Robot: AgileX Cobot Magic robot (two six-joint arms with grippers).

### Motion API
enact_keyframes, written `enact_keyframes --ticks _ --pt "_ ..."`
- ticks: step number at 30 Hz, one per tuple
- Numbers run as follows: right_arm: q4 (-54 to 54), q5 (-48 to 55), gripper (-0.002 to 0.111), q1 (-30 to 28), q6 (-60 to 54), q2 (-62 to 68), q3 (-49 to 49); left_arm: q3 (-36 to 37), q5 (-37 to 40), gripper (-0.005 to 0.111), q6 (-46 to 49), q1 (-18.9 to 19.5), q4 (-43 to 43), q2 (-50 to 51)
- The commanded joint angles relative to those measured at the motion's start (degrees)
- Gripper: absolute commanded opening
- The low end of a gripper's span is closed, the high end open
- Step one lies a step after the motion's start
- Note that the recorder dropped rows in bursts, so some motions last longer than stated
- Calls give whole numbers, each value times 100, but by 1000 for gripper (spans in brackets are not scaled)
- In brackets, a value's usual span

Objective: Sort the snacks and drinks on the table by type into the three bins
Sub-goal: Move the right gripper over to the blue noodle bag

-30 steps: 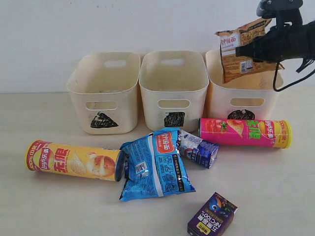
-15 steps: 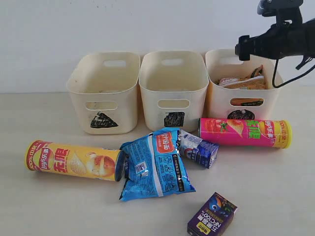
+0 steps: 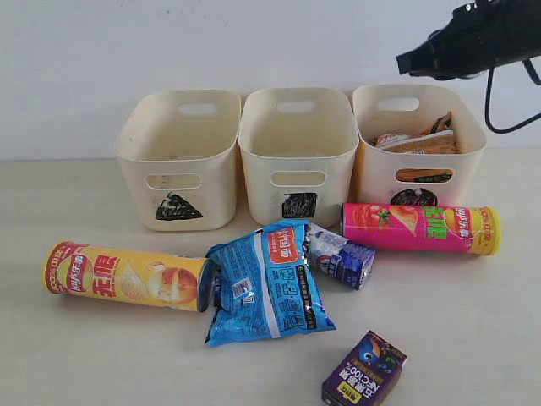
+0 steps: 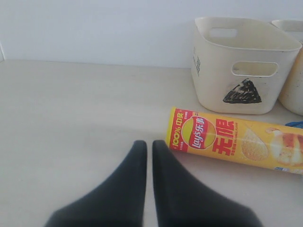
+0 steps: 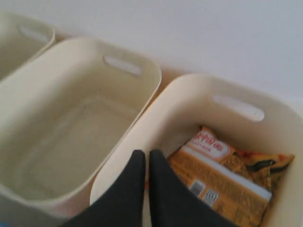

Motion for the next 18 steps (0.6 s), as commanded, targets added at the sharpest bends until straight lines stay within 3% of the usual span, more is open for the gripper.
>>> enact_keyframes --ticks 1,5,14,18 --pt "-2024 963 0 1 1423 -230 -22 -14 -44 4 -30 -18 -14 -21" --pt "-2871 1832 0 1 2194 -335 -22 -14 -44 4 -30 -18 -14 -21" --pt "-2140 3417 0 35 2211 -331 -22 -14 -44 4 -30 -18 -14 -21" --pt "-2088 3952 3 366 2322 -331 -22 -14 -44 4 -30 -18 -14 -21"
